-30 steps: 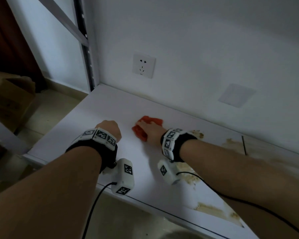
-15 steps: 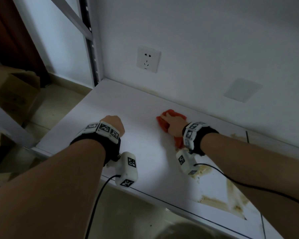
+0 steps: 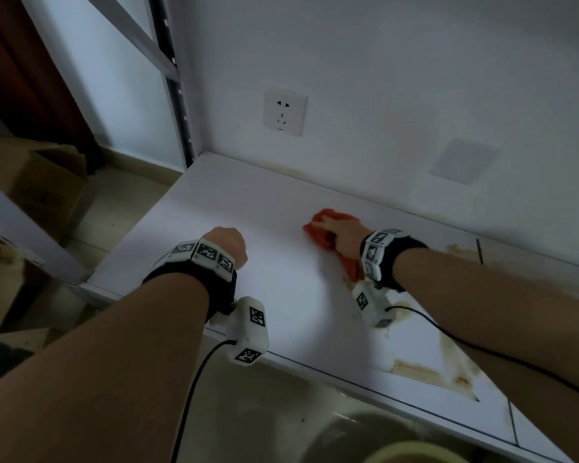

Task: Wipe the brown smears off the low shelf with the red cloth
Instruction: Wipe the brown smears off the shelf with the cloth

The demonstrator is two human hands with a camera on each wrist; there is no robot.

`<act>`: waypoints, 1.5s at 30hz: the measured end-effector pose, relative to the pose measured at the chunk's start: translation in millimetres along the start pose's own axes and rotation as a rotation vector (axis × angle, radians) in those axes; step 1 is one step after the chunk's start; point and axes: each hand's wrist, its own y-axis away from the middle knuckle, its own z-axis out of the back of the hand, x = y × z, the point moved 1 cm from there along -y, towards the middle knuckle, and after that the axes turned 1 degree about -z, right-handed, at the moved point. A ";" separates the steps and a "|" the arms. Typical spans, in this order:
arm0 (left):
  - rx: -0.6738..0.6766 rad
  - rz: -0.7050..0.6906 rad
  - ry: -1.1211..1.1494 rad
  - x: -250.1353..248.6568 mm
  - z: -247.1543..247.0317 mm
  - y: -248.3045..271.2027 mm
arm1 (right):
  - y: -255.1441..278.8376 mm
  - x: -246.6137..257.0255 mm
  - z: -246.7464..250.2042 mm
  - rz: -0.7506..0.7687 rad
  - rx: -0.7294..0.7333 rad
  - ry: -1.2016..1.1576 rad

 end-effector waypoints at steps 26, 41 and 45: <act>0.048 -0.022 -0.050 -19.5 -9.1 11.4 | 7.1 11.2 -7.5 0.074 0.174 0.281; -0.056 0.045 0.028 -5.0 10.3 4.6 | -30.0 71.3 -35.8 0.097 0.312 0.247; -0.067 0.107 0.019 -2.0 3.9 5.0 | -41.2 59.8 -29.9 0.044 0.206 0.126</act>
